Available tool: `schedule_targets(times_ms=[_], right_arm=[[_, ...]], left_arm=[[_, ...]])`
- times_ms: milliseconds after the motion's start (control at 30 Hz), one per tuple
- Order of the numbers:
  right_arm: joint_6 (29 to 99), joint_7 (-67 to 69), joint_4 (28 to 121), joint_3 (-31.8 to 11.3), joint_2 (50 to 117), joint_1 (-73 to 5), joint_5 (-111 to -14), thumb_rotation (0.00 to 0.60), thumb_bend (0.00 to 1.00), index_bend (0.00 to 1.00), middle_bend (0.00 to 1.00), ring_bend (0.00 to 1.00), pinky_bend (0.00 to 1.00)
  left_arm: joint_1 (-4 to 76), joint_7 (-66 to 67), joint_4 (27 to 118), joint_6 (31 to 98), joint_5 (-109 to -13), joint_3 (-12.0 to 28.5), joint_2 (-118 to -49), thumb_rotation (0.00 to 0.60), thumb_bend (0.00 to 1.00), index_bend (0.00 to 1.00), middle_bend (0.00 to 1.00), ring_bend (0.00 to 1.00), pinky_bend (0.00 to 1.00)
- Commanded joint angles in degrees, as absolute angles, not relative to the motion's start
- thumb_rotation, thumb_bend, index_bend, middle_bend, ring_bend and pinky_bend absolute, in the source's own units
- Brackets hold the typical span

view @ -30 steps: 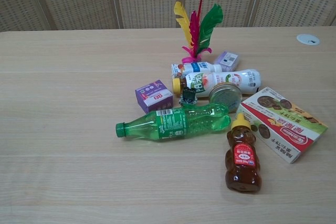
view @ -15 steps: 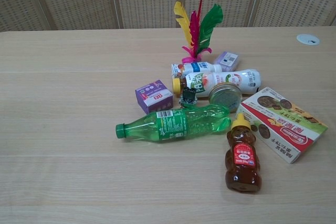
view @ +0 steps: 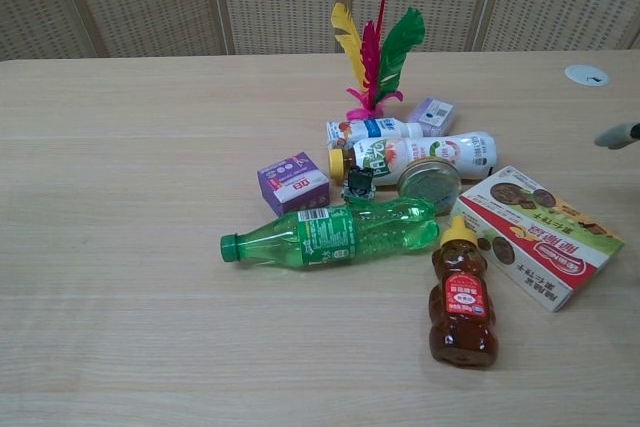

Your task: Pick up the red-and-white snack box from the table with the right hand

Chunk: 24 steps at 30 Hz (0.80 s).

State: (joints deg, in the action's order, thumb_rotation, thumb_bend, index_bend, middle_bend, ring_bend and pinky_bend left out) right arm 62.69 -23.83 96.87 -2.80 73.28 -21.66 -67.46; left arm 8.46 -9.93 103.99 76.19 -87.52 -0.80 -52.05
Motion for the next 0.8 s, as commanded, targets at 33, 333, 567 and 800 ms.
schedule_targets(times_ms=[33,333,567,800], right_arm=[[63.1,-28.0,97.6,-2.8,76.3,-22.5,-64.7,0.556,0.10,0.00,0.00,0.00,0.00],[64.7,-36.7,96.9,-3.3,82.5,-24.2,-58.9,0.526,0.09,0.00,0.00,0.00,0.00],[66.9,-40.0,95.9,-3.9,85.9,-24.9,-56.8,0.525,0.09,0.00,0.00,0.00,0.00],[66.9,-40.8,94.4,-4.3,87.5,-25.7,-55.3,0.530,0.10,0.00,0.00,0.00,0.00]], left_arm=[[8.7,-10.3,103.5,75.7,-87.4,-0.9,-52.4,0.600,0.30,0.05,0.00,0.00,0.00],[9.0,-12.3,101.4,75.3,-87.1,-0.8,-53.1,0.600,0.30,0.05,0.00,0.00,0.00],[8.9,-13.1,100.6,75.4,-87.0,-0.9,-53.2,0.600,0.30,0.05,0.00,0.00,0.00],[9.0,-13.5,100.2,75.6,-87.2,-1.0,-53.2,0.600,0.30,0.05,0.00,0.00,0.00]])
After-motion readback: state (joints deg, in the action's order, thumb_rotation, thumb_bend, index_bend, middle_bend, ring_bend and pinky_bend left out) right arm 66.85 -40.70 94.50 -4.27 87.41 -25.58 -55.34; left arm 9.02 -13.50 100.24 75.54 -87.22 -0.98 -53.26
